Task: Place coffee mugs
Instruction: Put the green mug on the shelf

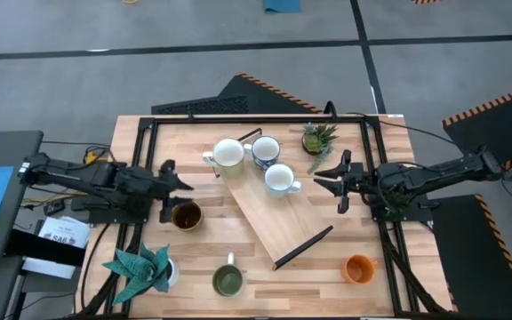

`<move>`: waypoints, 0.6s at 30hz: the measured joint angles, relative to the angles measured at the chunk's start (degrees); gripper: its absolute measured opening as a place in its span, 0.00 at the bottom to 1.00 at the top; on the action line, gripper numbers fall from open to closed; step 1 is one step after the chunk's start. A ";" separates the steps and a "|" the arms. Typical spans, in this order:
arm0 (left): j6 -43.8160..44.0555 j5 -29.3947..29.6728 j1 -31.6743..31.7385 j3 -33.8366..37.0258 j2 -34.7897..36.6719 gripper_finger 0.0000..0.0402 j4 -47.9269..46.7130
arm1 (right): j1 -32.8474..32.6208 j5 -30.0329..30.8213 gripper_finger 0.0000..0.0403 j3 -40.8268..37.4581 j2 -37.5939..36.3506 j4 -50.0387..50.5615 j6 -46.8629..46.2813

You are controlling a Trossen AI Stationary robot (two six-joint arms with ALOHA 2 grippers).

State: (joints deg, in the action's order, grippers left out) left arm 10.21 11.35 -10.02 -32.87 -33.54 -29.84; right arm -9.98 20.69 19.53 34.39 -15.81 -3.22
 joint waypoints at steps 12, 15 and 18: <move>3.83 3.45 0.00 -0.52 -6.73 0.36 -7.77 | 0.00 0.02 0.29 0.00 0.04 0.80 -1.29; 3.83 3.42 0.00 -0.52 -6.71 0.36 -7.88 | 0.00 0.03 0.29 0.00 0.04 0.93 -1.30; 5.99 -0.50 0.00 -0.52 -6.71 0.36 -8.91 | 0.00 0.04 0.29 0.00 0.07 1.49 -1.39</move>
State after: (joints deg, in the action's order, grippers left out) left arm 16.20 10.85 -10.02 -33.39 -40.25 -38.75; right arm -9.98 20.73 19.53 34.46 -14.32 -4.60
